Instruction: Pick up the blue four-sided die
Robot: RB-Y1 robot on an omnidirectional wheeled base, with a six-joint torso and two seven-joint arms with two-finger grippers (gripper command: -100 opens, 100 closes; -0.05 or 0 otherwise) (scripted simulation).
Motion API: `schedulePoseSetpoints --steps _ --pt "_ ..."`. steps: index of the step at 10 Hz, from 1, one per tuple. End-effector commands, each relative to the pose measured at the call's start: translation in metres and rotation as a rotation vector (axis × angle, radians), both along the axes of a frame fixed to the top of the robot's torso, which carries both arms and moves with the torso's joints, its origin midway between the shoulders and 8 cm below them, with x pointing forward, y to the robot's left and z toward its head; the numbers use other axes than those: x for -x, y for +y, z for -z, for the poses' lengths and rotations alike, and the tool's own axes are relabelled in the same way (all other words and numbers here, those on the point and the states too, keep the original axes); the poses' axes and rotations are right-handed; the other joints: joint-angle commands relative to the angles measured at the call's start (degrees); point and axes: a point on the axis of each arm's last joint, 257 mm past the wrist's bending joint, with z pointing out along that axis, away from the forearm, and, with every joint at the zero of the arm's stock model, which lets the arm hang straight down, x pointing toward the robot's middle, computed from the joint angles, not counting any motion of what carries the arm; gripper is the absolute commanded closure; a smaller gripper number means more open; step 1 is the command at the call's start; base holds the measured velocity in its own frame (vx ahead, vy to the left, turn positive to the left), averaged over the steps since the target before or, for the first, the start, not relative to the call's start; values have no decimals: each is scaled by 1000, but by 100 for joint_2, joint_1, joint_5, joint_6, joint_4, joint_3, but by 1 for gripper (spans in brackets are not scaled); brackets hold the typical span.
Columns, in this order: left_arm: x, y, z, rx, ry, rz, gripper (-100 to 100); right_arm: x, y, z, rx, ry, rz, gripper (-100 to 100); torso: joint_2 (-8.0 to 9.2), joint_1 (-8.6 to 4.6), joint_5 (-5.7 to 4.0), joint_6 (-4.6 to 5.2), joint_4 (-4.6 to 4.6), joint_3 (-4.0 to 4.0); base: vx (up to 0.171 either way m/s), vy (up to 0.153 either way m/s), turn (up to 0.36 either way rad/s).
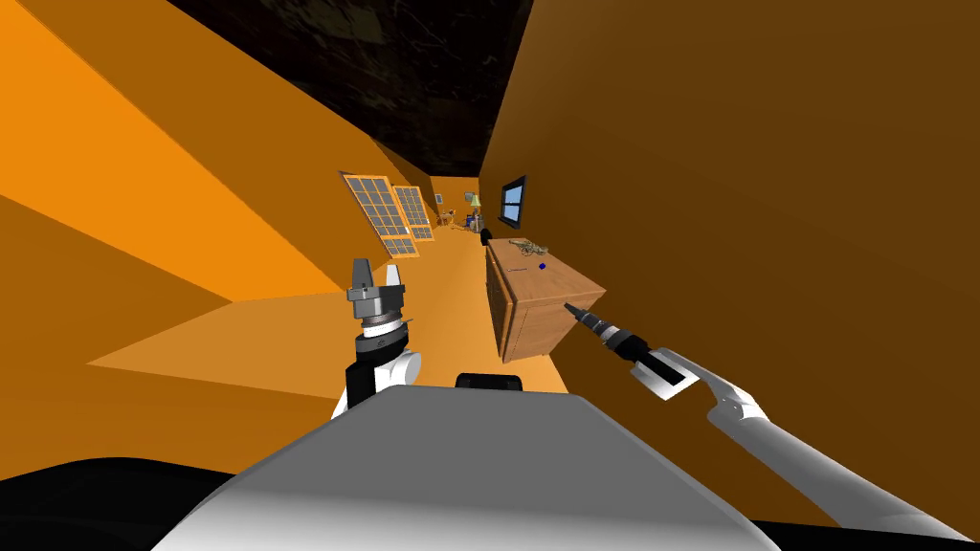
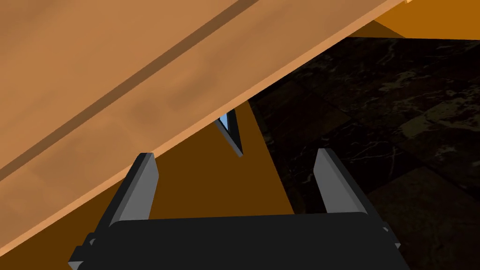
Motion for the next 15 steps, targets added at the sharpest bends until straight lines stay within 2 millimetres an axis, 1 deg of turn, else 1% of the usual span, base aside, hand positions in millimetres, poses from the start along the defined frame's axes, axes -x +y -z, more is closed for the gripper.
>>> schedulePoseSetpoints --steps 1,2,3,4,5,6,7,8,9,10,11,12,14,15 --pt "0 0 0 0 0 0 0 -2 -25 8 72 39 24 -100 0 0 0 0 0 0 30 123 12" --pt "0 0 0 0 0 0 0 -3 -29 4 97 41 16 -100 -7 3 0 0 -2 -4 16 114 0" --pt "0 0 0 0 0 0 0 -3 -51 9 147 70 41 -100 -6 0 0 -1 -1 -4 2 135 29" --pt "0 0 0 0 0 0 0 -4 -55 4 173 71 34 -100 -2 6 1 -1 -1 -2 16 114 4" --pt "0 0 0 0 0 0 0 -4 -78 6 227 98 59 -100 -5 0 0 0 -1 -3 47 125 39" --pt "0 0 0 0 0 0 0 -5 -81 2 247 99 54 -100 -14 4 0 -1 -3 -8 40 103 14" --pt "0 0 0 0 0 0 0 -5 -104 2 302 123 79 -100 -14 -3 0 -1 -3 -8 41 109 54" --pt "0 0 0 0 0 0 0 -6 -107 -3 320 123 75 -100 -16 -2 -1 -2 -4 -9 44 89 32" --pt "0 0 0 0 0 0 0 -5 -130 -6 378 146 99 -100 -15 -9 -2 1 -4 -9 51 98 53" --pt "0 0 0 0 0 0 0 -6 -132 -9 389 146 96 -100 -18 -7 -2 -2 -4 -10 42 74 36" --pt "0 0 0 0 0 0 0 -5 -154 -14 446 166 120 -100 -15 -14 -3 0 -4 -9 61 100 85" --pt "0 0 0 0 0 0 0 -6 -155 -16 455 166 118 -100 -20 -7 -3 -2 -5 -12 69 80 39" --pt "0 0 0 0 0 0 0 -3 -194 -29 564 202 161 -100 -31 -11 -3 -4 -7 -18 105 93 118" --pt "0 0 0 0 0 0 0 -3 -197 -32 575 202 161 -100 -44 -5 -2 -4 -10 -25 97 73 71"
